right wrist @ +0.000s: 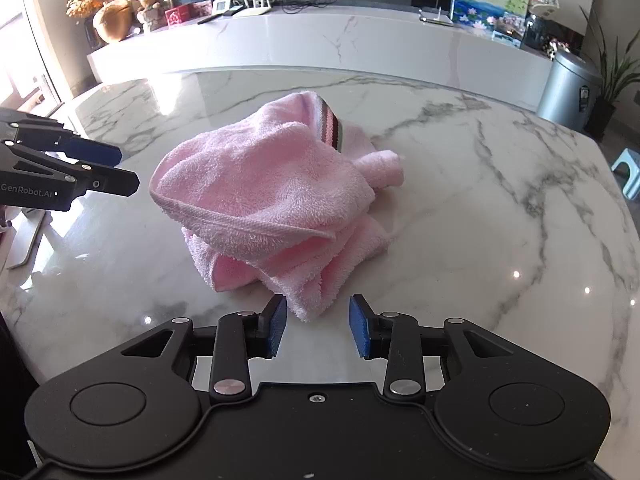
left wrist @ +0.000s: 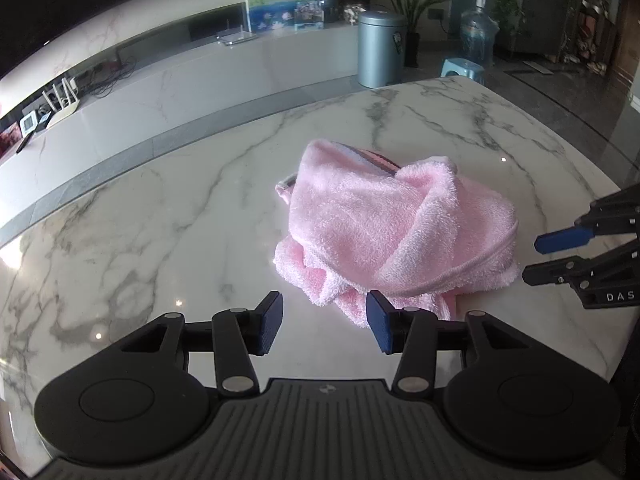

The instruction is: Fold towel

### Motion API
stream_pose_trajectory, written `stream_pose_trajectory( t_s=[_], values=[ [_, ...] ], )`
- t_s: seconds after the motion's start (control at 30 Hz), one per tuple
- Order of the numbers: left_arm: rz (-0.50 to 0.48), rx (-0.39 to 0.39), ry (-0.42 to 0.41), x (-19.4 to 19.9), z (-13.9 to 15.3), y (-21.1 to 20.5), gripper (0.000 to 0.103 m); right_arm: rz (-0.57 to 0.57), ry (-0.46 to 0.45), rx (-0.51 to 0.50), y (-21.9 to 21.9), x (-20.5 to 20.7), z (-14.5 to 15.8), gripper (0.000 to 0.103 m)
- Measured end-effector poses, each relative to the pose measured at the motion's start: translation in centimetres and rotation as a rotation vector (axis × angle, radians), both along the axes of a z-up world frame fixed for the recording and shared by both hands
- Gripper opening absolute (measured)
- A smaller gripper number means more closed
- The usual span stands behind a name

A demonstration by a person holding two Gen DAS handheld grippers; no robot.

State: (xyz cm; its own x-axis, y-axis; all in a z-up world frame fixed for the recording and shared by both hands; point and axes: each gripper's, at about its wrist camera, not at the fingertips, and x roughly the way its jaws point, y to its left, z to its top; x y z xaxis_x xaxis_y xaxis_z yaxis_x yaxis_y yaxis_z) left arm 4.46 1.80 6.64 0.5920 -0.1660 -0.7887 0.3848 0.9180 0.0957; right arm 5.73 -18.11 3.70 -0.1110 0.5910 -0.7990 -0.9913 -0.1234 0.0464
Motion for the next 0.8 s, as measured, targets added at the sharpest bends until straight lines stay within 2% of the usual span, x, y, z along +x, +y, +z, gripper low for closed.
stream_pose_trajectory(
  t_s=[0.13,0.2,0.27,0.43,0.57,0.8],
  values=[
    [-0.161,0.077,0.020,-0.2,0.1,-1.5,0.050,0.105,-0.055,-0.008,0.3,-0.5,0.9,0.035],
    [-0.271,0.177,0.006,-0.6,0.0,-2.7,0.050,0.180,-0.090,-0.015,0.6,-0.8,1.4,0.038],
    [-0.351,0.237,-0.006,-1.0,-0.1,-3.5,0.050,0.252,-0.125,-0.020,0.8,-1.1,2.0,0.039],
    [-0.551,0.337,-0.030,-1.9,-0.9,-5.2,0.050,0.429,-0.188,-0.027,1.6,-2.1,3.1,0.040],
    [-0.655,0.441,-0.047,-1.9,-2.1,-6.3,0.050,0.565,-0.282,-0.041,2.3,-3.1,3.2,0.041],
    [-0.758,0.529,-0.047,-0.6,-3.7,-7.1,0.049,0.720,-0.391,-0.079,4.1,-3.4,2.1,0.041]
  ],
)
